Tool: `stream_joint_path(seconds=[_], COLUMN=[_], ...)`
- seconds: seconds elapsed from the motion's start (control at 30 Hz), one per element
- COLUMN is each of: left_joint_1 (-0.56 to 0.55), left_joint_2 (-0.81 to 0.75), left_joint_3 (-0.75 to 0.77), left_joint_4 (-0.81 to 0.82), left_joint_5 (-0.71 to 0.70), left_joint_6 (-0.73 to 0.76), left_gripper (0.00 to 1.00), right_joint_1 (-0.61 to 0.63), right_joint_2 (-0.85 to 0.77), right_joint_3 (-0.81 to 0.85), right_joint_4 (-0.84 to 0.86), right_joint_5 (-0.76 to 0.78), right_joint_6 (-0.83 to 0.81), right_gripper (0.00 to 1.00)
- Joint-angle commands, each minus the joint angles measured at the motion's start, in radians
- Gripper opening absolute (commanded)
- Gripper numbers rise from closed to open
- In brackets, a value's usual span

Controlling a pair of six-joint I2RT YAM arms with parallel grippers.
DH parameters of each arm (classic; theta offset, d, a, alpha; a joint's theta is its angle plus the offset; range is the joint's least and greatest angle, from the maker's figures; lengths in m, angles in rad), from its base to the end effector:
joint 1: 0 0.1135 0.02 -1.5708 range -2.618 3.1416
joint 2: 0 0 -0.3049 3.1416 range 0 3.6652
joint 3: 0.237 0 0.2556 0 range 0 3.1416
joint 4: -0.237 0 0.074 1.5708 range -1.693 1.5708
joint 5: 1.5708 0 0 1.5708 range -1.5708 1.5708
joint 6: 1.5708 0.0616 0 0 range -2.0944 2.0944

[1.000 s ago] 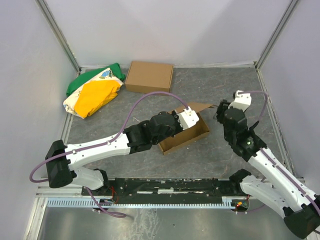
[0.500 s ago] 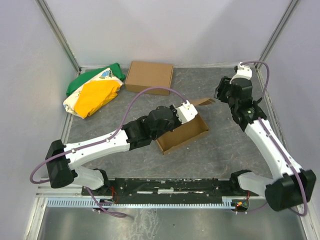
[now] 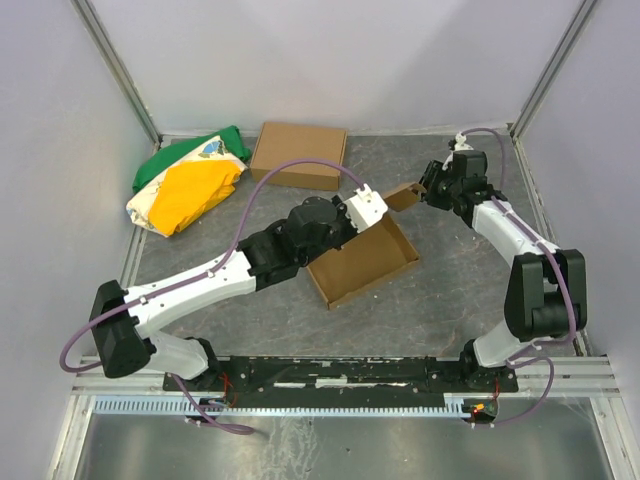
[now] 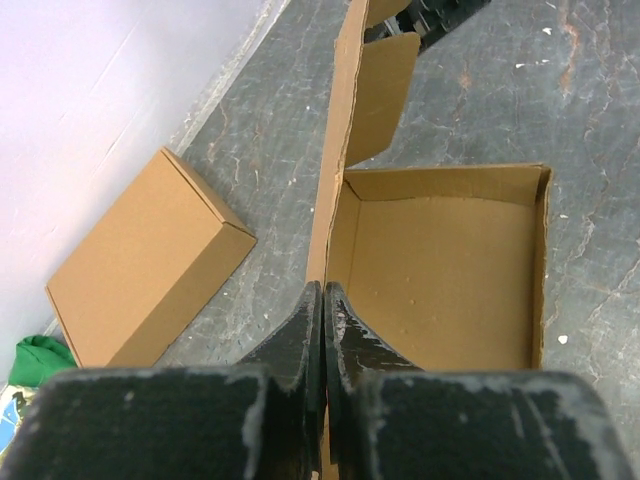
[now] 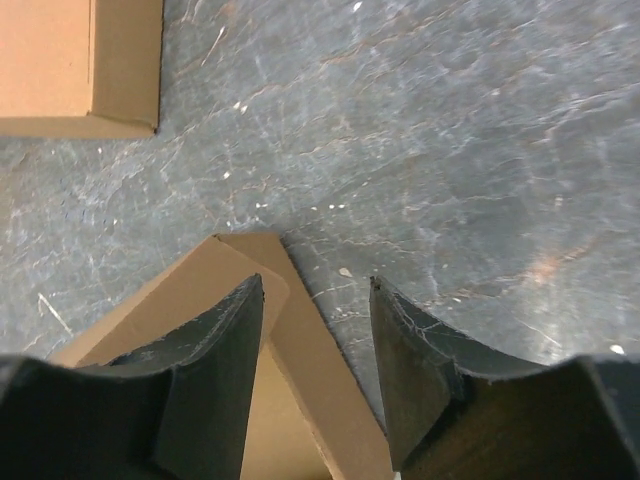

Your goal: Fold the paper box

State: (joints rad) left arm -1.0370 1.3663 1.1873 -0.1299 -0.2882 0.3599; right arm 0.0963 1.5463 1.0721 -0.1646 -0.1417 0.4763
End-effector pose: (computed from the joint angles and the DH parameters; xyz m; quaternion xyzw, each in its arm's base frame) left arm 0.1881 -0.2838 0.3864 0.4490 0.6665 -0.0845 0.5892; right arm 0.3668 0.0442 0.2778 0.1371 0.8811 0.1872 0.4121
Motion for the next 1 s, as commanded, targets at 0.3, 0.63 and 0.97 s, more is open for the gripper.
stream_joint_path(seconds=[0.3, 0.63, 0.97], left_joint_1=[0.057, 0.079, 0.1], left_joint_2=[0.016, 0.037, 0.062], left_joint_3=[0.07, 0.109, 0.144], left_joint_4=[0.056, 0.045, 0.029], left_joint_5=[0.044, 0.047, 0.063], left_joint_6=[0.008, 0.013, 0.005], left_gripper=[0.03, 0.03, 0.03], right_joint_1=[0.002, 0.023, 0.035], right_joint_2=[0.021, 0.002, 0.021], right_joint_3=[0.054, 0.07, 0.094], right_joint_4=[0.101, 0.078, 0.084], right_joint_5=[-0.211, -0.225, -0.225], right_joint_6=[0.007, -0.009, -0.007], right_gripper=[0.53, 0.53, 0.53])
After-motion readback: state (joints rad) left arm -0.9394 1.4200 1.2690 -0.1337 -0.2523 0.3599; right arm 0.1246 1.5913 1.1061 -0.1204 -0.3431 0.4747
